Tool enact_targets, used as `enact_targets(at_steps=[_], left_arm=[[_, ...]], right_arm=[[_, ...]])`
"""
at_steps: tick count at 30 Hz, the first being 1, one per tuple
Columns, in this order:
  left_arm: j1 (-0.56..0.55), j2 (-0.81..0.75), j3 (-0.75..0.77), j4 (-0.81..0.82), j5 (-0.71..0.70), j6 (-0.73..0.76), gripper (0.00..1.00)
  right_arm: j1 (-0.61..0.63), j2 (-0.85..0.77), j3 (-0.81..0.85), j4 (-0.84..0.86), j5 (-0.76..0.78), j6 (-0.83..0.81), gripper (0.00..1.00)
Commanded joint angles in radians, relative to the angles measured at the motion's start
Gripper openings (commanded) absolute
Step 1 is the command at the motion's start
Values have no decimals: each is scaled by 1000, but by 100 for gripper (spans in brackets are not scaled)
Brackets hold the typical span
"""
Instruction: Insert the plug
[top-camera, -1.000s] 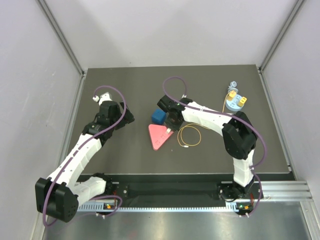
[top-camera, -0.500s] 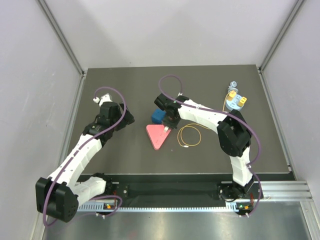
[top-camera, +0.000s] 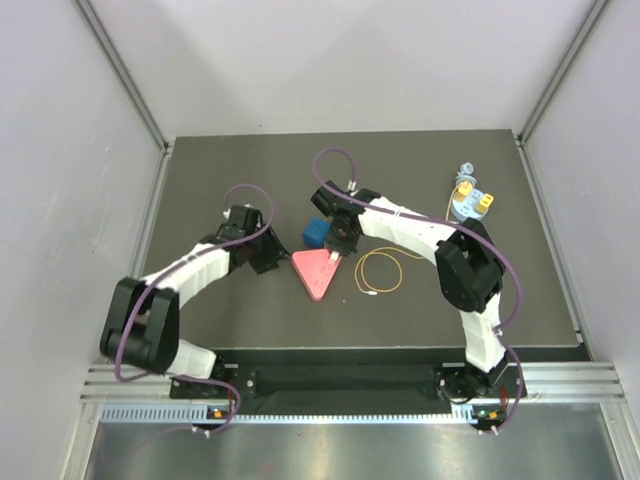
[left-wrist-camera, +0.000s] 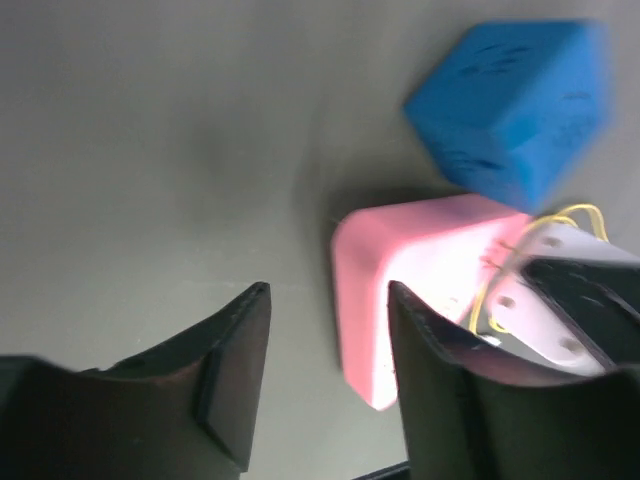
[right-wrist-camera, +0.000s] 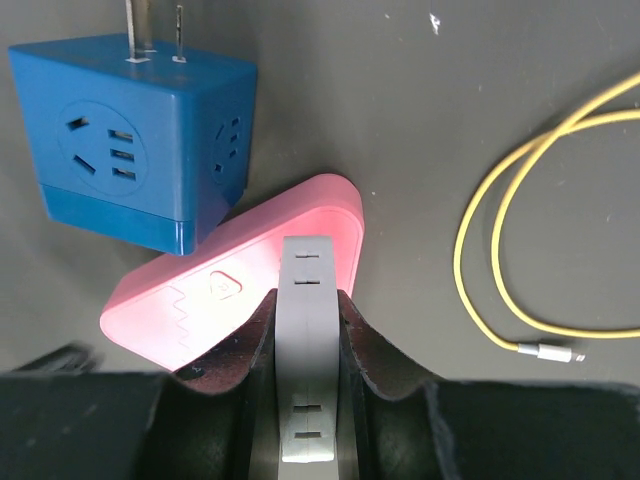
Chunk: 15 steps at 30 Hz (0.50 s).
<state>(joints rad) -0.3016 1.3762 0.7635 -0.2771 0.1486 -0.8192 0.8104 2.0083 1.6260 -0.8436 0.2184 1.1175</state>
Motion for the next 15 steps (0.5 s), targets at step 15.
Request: enact_targets(at_steps=[15], left_arm=[[-1, 115, 26, 150, 19, -32, 49]], right_arm=[[-47, 26, 20, 46, -103, -145, 0]])
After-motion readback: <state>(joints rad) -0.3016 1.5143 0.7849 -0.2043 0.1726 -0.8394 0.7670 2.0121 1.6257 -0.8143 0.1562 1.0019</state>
